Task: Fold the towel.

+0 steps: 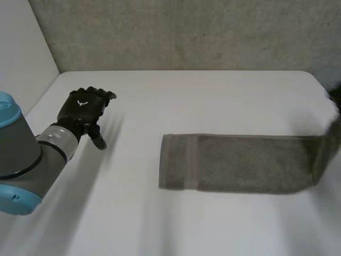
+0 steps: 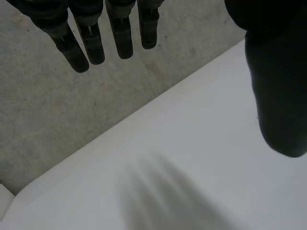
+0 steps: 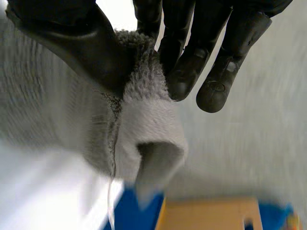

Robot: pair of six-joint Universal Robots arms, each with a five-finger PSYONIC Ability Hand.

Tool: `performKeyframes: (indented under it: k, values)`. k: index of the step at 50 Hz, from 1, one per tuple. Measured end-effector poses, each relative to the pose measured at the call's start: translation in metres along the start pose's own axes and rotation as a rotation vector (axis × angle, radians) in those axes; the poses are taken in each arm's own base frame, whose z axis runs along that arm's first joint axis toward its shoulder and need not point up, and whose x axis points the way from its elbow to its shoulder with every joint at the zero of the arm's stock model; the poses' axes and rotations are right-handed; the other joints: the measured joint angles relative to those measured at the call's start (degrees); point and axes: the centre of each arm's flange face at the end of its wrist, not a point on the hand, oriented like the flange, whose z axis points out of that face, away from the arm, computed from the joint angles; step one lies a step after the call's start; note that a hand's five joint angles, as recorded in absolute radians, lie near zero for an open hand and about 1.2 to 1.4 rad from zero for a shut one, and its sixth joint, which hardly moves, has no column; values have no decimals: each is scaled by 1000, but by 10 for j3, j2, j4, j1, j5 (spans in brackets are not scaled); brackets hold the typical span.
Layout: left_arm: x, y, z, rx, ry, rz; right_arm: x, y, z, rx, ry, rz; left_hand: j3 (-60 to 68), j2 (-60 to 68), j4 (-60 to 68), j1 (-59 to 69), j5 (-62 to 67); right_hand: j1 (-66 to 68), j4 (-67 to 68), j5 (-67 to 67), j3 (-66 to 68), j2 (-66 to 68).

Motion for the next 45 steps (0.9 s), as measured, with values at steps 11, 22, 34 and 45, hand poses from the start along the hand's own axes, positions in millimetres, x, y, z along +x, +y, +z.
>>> performKeyframes:
  k: [11, 22, 34, 45]
  values:
    - [2, -4, -1, 11, -1, 0, -127, -164, -121, 485, -357, 150, 0, 0, 0, 0, 0, 0, 1, 1, 8, 3]
    - [8, -2, -4, 3, 14, -1, -237, -143, -169, 444, -621, -86, -1, 0, 0, 0, -1, -482, -482, -508, -469, -489]
    - [11, 1, -4, -2, 24, 0, -174, -134, -156, 383, -478, 119, -1, 0, 0, 0, -1, -614, -622, -631, -621, -609]
    - [16, 2, -5, -3, 38, 1, -142, -67, -136, 197, -441, 205, -1, 0, 0, 0, -1, -608, -621, -628, -618, -606]
